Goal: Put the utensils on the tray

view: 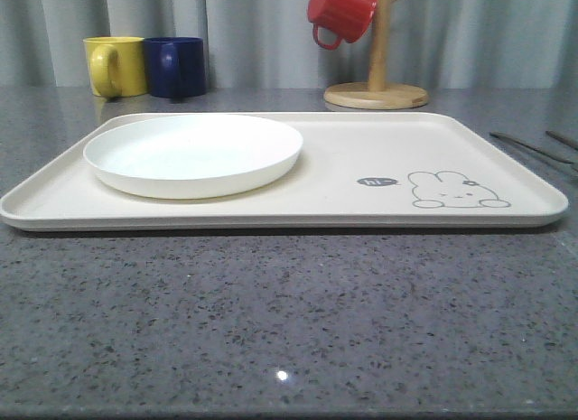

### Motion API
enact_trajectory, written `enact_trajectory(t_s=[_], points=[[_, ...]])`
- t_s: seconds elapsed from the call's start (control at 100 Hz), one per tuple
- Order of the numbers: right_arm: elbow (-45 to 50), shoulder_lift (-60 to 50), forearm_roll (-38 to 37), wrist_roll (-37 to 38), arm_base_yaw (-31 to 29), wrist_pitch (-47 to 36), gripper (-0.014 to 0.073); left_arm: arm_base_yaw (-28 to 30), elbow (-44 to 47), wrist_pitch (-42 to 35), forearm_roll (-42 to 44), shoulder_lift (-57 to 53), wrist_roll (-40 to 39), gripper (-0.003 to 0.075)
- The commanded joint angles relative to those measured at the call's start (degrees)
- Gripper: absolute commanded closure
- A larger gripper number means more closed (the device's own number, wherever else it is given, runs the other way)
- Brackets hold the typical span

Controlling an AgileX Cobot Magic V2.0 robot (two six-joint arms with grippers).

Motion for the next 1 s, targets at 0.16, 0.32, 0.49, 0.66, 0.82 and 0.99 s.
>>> enact_trajectory(t_s=[0.16,0.32,0.49,0.66,0.82,0.99], points=[[-7.92,1.8,-0.83,-0.37,-0.39,4.62,0.0662,0.05,-1.56,-4.87,-0.25,0.18,0.03,0.0739],[-18.64,9.67,-0.83,-0.37,-0.39,15.04,0.0662,0.05,-1.56,-4.87,-0.25,0.18,0.03,0.0739],[-30.76,21.87,-0.88,-0.37,-0.39,30.14,0.0662,0.05,-1.56,-4.87,-0.25,0.18,0.03,0.0739],[-40.03,35.04,-0.81,-0.37,-0.39,38.19,0.0662,0.05,-1.56,-4.87,-0.25,0.18,0.03,0.0739],[-44.75,44.27,1.17,-0.37,-0.39,39.74,0.0662,0.05,-1.56,-4.87,-0.25,0.18,0.03,0.0739],[-45.53,49.6,1.17,-0.37,-0.39,40.92,0.0659,0.05,-1.56,-4.87,-0.25,0.18,0.03,0.0739]])
